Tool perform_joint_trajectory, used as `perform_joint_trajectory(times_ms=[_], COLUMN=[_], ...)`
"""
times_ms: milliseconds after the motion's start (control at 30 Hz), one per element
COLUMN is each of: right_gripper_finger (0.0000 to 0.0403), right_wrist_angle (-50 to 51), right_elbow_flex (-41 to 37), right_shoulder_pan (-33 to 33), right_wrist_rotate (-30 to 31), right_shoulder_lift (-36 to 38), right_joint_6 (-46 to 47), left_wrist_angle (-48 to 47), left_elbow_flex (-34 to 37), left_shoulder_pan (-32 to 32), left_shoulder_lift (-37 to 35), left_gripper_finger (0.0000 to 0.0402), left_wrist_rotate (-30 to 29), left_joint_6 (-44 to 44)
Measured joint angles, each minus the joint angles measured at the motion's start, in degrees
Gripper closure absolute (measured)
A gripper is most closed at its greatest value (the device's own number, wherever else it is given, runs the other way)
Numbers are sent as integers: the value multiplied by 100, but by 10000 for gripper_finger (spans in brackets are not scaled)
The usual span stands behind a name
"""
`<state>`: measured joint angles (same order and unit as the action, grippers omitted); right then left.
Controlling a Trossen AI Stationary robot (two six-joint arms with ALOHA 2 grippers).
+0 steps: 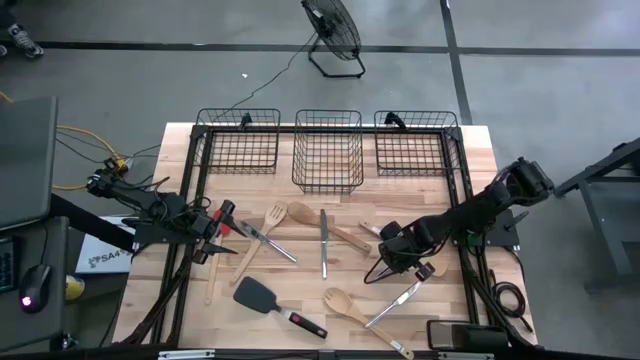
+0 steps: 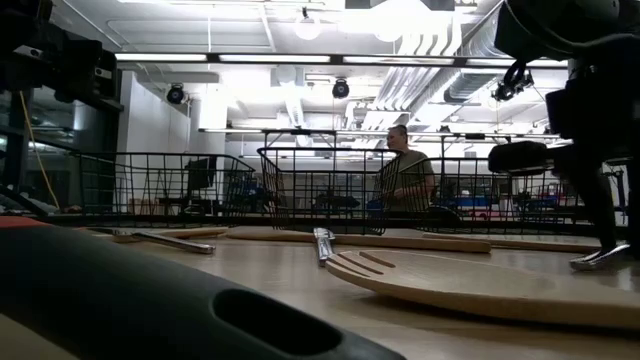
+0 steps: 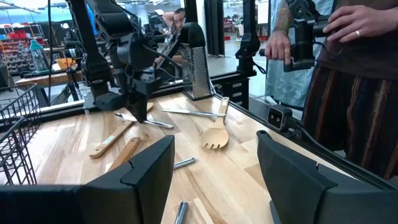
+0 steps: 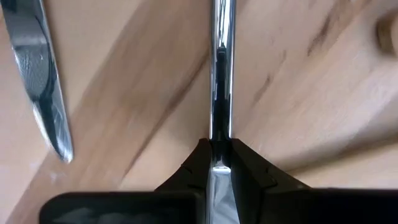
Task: Pick & Place Kitchen Items
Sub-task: Put the silver table knife into the right wire basket
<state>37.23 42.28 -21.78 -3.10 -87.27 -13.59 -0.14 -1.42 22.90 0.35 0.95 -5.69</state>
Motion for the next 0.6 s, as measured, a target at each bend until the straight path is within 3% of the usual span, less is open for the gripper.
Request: perform_joint_trajectory(times_ms=[600], right_gripper_finger=[373], right_wrist_angle=[381], right_elbow_flex=[636], right_shoulder_pan=[486], right_wrist_rotate=[386], right_shoulder_lift=[556], right_joint_6=[1255], left_wrist_angle=[-1], left_elbow_flex=[-1], left_shoulder_pan=[-1], left_shoulder_lift=[0], left_gripper_finger=[174], left_wrist_rotate=[0], left_joint_6=[0])
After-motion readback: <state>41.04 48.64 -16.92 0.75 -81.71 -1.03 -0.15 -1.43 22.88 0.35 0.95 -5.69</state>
